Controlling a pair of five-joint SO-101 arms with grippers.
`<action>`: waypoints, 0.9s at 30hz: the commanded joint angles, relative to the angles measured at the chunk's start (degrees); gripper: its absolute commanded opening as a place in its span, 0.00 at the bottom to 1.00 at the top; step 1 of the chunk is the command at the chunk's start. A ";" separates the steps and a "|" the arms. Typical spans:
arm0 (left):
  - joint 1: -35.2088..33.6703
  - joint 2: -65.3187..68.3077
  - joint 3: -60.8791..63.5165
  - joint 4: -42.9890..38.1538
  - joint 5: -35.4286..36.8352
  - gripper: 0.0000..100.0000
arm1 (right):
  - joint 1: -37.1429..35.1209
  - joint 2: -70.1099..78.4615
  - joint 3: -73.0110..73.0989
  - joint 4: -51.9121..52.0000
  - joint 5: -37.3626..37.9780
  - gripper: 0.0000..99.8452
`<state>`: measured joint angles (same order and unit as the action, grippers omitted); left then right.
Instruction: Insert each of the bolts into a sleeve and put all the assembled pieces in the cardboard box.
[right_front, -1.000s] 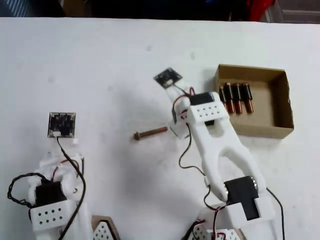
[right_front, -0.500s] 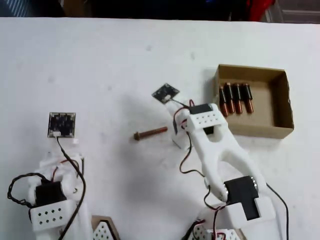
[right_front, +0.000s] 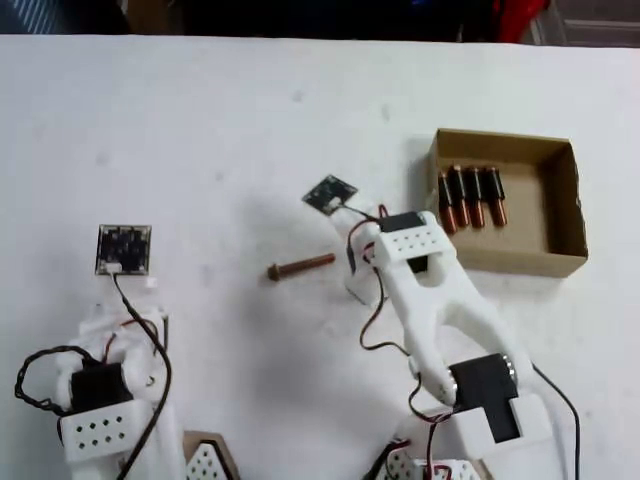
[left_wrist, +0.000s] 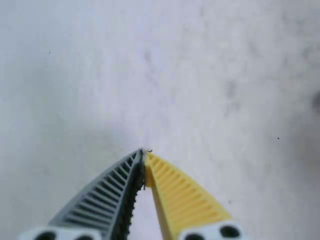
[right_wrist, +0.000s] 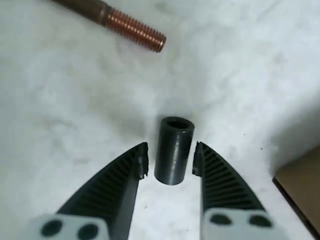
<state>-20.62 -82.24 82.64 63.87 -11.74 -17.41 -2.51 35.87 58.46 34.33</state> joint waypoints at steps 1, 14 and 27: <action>-0.31 -0.22 -0.35 -1.14 -0.53 0.02 | 0.57 1.80 -2.11 -0.22 0.53 0.13; -0.22 -0.22 -0.35 -1.41 -0.53 0.02 | 4.09 10.15 -7.38 -0.22 0.53 0.11; 7.96 -0.22 2.81 -5.54 -0.53 0.02 | 3.47 0.48 -8.44 4.62 0.00 0.02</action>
<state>-14.64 -82.24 85.01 61.32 -11.74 -14.15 4.53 28.92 61.01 34.33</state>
